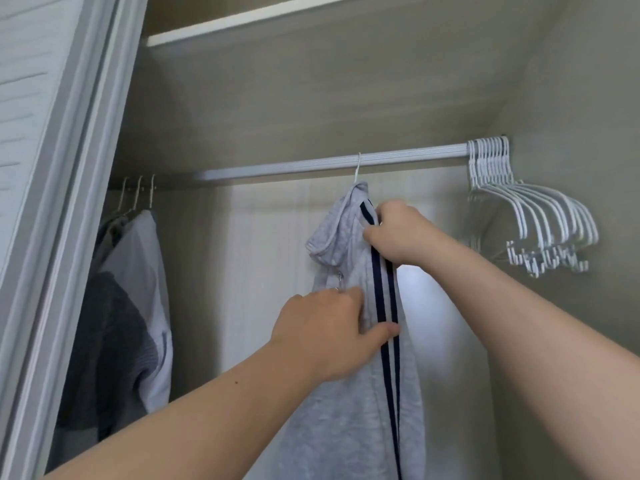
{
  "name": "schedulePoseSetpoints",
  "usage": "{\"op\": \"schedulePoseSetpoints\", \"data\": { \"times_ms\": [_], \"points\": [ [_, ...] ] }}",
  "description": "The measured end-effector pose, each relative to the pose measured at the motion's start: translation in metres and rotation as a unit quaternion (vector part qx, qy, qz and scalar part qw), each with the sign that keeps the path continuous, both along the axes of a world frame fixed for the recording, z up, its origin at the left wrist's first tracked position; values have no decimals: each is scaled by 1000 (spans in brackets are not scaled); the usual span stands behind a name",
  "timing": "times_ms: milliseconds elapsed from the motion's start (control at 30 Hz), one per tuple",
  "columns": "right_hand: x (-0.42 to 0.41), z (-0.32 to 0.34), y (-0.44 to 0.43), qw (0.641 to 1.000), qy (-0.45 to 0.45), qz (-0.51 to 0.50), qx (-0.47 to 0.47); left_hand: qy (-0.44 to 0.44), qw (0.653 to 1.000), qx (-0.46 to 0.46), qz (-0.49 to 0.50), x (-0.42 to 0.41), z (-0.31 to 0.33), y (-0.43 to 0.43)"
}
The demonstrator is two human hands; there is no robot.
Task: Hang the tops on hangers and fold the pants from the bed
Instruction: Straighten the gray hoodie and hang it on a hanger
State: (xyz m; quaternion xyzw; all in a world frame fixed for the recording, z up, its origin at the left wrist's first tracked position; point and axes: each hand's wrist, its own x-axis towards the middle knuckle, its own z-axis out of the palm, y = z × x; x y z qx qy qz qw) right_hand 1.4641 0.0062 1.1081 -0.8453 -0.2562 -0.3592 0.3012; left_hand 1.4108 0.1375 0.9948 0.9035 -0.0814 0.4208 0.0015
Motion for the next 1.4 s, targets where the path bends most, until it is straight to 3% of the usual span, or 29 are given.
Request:
{"op": "schedulePoseSetpoints", "data": {
  "times_ms": [433, 767, 1100, 1400],
  "points": [
    [16, -15, 44, 981, -42, 155, 109, 33, 994, -32, 100, -1, -5, 16],
    [37, -13, 142, 965, -28, 238, 109, 91, 970, -87, 208, -8, -18, 80],
    [55, -13, 253, 942, -6, 319, 105, 74, 931, -102, 342, -31, -26, 147],
    [71, -19, 331, 950, 2, 305, 67, 74, 899, -121, 415, -48, -26, 178]
  ]
}}
